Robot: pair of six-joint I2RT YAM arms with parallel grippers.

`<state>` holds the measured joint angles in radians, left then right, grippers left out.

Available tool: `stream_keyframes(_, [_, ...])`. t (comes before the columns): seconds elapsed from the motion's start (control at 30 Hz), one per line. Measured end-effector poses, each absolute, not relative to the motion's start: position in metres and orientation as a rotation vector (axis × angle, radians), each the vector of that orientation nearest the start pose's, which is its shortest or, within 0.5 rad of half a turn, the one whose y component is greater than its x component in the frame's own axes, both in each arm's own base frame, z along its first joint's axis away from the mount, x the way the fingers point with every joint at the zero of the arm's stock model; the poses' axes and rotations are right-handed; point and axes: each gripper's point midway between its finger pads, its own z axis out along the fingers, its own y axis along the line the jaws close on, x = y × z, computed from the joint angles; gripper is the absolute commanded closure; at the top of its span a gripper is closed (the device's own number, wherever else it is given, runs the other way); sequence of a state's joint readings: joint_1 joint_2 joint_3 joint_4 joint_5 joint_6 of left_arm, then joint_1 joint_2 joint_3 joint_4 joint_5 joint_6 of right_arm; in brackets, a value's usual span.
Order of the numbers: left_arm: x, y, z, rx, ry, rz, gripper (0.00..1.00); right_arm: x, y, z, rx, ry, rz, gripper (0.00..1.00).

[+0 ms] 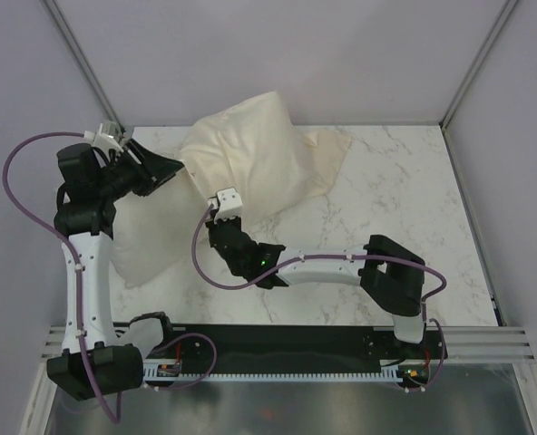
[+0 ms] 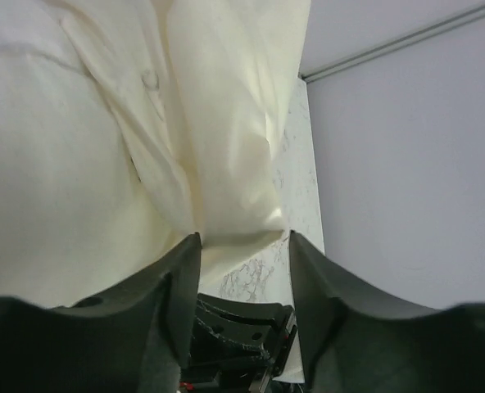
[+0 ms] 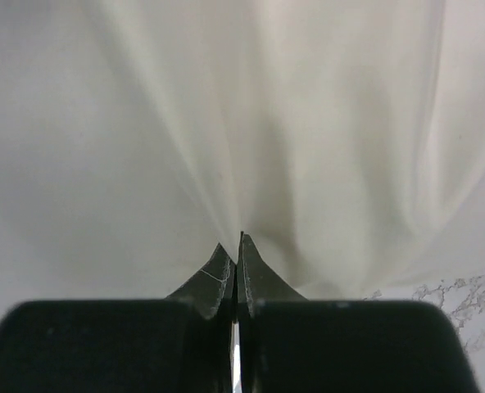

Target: Put the pillow into the pillowcase

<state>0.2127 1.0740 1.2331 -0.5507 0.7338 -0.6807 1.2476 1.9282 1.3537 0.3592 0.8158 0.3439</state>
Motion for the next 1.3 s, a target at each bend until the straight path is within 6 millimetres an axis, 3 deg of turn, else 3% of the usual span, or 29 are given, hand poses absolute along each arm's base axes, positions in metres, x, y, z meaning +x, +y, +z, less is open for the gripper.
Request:
stream_keyframes(0.03, [0.307,-0.073,0.344,-0.376,1.951,-1.004,0.33,0.282,0.476,0.196,-0.215,1.729,0.467,1.00])
stream_keyframes(0.27, [0.283,-0.044,0.360,-0.390,1.872,-0.703,0.12,0.264,0.490,0.195,-0.307,1.736,0.621,1.00])
stream_keyframes(0.5, [0.268,-0.008,0.368,-0.514,1.775,-0.466,0.03,0.260,0.490,0.202,-0.320,1.733,0.673,1.00])
stream_keyframes(0.57, [0.274,-0.002,0.356,-0.551,1.798,-0.443,0.02,0.260,0.486,0.204,-0.320,1.741,0.667,1.00])
stream_keyframes(0.7, [0.284,0.020,0.309,-0.679,1.884,-0.397,0.00,0.267,0.472,0.210,-0.284,1.785,0.671,1.00])
stream_keyframes(0.8, [0.280,0.036,0.278,-0.780,1.930,-0.374,0.00,0.283,0.450,0.226,-0.212,1.809,0.732,1.00])
stream_keyframes(0.9, [0.275,0.042,0.269,-0.820,1.931,-0.389,0.00,0.328,0.395,0.240,-0.066,1.821,0.703,1.00])
stream_keyframes(1.03, [0.272,0.025,0.264,-0.776,1.941,-0.501,0.00,0.375,0.328,0.251,0.078,1.843,0.668,1.00])
stream_keyframes(1.13, [0.268,0.012,0.255,-0.750,1.967,-0.572,0.00,0.394,0.295,0.254,0.116,1.861,0.628,1.00])
stream_keyframes(1.2, [0.264,0.006,0.249,-0.738,1.977,-0.603,0.00,0.397,0.286,0.256,0.098,1.877,0.614,1.00])
stream_keyframes(1.3, [0.253,-0.007,0.236,-0.725,1.985,-0.660,0.00,0.384,0.300,0.264,-0.001,1.887,0.671,1.00])
